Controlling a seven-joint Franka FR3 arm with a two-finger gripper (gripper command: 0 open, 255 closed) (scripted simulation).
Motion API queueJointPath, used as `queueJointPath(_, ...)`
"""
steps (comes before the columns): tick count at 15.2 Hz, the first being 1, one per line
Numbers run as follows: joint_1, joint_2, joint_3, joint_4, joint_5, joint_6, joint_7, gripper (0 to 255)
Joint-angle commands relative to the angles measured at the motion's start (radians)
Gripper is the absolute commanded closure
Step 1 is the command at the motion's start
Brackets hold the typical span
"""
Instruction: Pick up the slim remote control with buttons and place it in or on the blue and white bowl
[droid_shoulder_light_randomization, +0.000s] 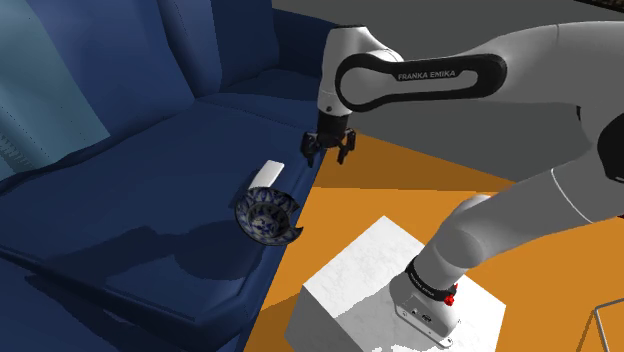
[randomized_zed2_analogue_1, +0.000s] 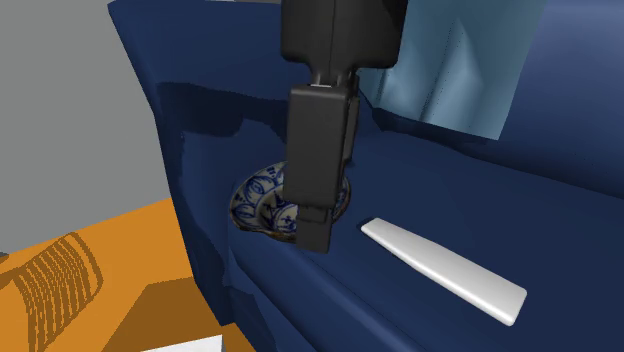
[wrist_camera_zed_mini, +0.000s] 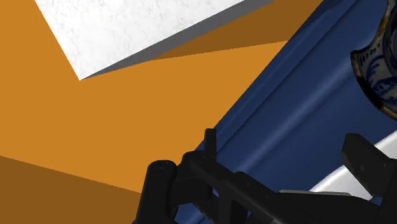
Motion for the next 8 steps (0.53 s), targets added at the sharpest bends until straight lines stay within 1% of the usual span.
queueJointPath(1, -0.015, 0.074, 0.041, 0.027, 0.001, 0.051, 0.110, 0)
queueJointPath(4, -0.038, 0.194, 0.088, 0.087, -0.022, 0.112, 0.263, 0)
queueJointPath(8, -0.059, 0.363, 0.128, 0.187, -0.084, 0.176, 0.471, 0)
